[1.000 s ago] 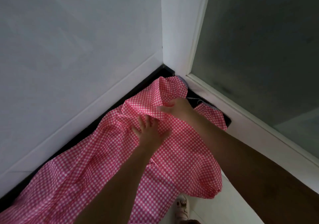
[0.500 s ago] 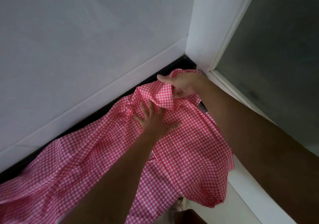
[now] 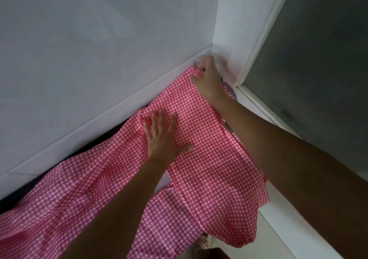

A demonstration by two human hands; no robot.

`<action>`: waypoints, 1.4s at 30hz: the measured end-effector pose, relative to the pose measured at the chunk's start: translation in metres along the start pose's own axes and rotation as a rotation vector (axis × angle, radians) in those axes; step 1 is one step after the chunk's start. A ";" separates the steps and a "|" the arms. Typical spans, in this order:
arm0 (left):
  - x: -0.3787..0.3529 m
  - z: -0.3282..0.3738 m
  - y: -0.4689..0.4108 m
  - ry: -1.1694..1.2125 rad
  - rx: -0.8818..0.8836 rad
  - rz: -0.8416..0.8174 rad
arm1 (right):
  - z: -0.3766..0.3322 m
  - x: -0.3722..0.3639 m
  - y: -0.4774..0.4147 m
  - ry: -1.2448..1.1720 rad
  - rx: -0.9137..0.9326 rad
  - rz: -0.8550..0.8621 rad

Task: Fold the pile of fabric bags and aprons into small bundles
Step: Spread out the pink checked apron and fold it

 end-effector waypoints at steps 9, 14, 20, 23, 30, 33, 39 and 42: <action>-0.013 -0.007 -0.016 0.173 0.110 -0.218 | 0.068 -0.094 0.200 0.687 0.238 -0.274; -0.015 -0.009 -0.017 0.239 0.096 -0.216 | 0.133 -0.072 0.225 0.956 -0.004 -0.374; -0.007 -0.016 0.012 0.235 -0.006 -0.099 | 0.133 -0.066 0.220 0.980 -0.043 -0.453; -0.007 -0.035 0.056 0.264 -0.032 0.026 | 0.125 -0.063 0.218 1.004 -0.135 -0.485; -0.010 -0.157 0.206 0.351 0.019 0.320 | 0.050 -0.122 0.280 0.768 -0.003 -0.389; -0.024 -0.205 0.269 0.319 0.046 0.324 | 0.021 -0.183 0.337 0.641 0.149 -0.462; -0.091 -0.294 0.371 0.267 0.302 -0.030 | 0.018 -0.288 0.428 0.704 0.209 -0.635; -0.109 -0.312 0.406 0.307 0.232 -0.055 | 0.004 -0.315 0.441 0.725 0.237 -0.590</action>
Point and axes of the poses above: each hand's wrist, its own y-axis away from the middle knuckle, its own x-axis out of the back of the hand, z = x × y, the point moved 8 cm from there along -y, towards the middle knuckle, and after that the axes turned 8 degrees about -z, right-handed, at the moved point
